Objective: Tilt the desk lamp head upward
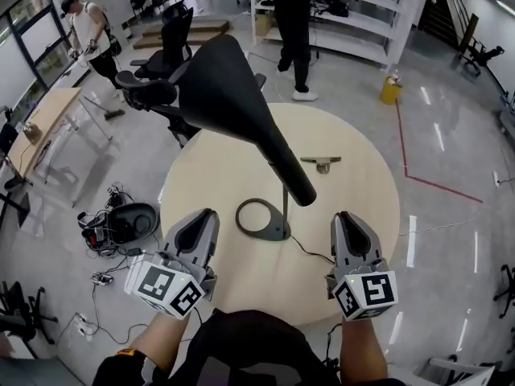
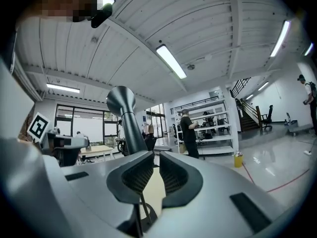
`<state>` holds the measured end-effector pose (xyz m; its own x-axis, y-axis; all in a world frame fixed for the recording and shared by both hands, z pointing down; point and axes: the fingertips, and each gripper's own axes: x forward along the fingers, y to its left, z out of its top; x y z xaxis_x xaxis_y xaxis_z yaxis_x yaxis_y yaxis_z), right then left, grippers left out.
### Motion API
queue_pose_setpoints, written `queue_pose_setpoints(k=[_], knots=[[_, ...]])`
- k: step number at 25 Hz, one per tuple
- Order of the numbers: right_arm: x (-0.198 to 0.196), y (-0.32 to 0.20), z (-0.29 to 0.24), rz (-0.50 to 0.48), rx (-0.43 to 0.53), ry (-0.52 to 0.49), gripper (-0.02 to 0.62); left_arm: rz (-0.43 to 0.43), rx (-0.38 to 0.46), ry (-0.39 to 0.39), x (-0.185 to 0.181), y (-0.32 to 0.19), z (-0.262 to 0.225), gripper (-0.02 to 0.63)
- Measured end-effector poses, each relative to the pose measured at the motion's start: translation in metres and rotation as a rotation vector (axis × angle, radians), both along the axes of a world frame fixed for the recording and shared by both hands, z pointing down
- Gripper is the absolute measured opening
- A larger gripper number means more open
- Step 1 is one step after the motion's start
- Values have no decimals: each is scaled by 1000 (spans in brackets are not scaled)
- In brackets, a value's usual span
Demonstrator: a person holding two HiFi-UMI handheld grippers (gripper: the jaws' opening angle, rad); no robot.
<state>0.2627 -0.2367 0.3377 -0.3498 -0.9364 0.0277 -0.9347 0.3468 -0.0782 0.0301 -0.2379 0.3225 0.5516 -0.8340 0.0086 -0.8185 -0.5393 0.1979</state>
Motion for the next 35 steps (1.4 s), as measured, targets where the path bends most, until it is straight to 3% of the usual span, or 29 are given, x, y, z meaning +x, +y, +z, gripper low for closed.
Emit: queue_pose_setpoints(k=[6,10,18,24,30,35], knots=[[-12,30,66,-92,-87,-5,17,-49,-200,-155,29,75,116,81],[-40,57,110,-158,-166,-4,15,-22,-287,-214,38,107,162,80],[-88,116,140,-203,-258,-3,15,0,-216,-192,28,127,149,80],[-142,173,134,-221,-288,43,15,-22,-242,-170,-26,190,145,80],[-173,234,119,-157,-280,63,16,-2,-231,-114,-62,251,139,80],[-172,279,106,-117,-275,66,17,34,-212,-104,-61,291,140,80]])
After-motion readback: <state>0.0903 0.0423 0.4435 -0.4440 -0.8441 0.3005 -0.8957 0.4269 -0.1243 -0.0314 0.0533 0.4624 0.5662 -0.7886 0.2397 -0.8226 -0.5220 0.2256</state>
